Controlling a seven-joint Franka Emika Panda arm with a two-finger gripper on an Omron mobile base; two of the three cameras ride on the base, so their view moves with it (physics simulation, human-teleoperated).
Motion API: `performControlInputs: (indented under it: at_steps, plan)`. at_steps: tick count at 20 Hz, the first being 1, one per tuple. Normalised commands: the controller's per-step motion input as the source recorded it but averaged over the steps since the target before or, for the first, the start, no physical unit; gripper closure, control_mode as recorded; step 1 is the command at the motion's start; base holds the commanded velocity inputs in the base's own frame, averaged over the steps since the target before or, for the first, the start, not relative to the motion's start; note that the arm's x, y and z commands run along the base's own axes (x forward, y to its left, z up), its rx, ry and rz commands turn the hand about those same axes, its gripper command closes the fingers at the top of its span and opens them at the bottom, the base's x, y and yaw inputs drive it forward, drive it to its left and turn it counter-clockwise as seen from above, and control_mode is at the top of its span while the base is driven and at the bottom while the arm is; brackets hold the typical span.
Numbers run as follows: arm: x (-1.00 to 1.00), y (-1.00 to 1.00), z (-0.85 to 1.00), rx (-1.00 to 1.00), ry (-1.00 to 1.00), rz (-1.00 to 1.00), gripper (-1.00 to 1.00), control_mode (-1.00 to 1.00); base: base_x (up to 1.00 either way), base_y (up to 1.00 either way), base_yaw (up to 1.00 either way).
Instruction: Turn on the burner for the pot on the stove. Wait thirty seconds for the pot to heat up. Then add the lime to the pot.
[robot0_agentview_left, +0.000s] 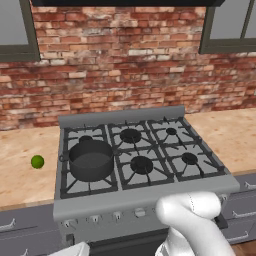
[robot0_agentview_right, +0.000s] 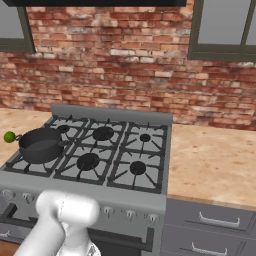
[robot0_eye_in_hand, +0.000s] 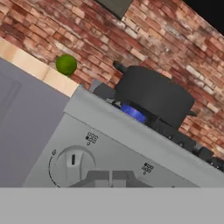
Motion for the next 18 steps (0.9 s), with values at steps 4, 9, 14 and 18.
performControlInputs:
  at_steps: [4, 9, 14, 18]
  plan:
    - [-0.97, 0.00, 0.27, 0.01, -0.04, 0.00, 1.00, -1.00, 0.00, 0.00, 0.00]
    - [-0.67, 0.00, 0.01, 0.01, 0.00, 0.03, 1.00, -1.00, 0.00, 0.00, 0.00]
    - [-0.35, 0.00, 0.00, 0.00, 0.00, 0.00, 1.00, -1.00, 0.00, 0.00, 0.00]
    - [-0.10, 0.00, 0.00, 0.00, 0.00, 0.00, 1.00, -1.00, 0.00, 0.00, 0.00]
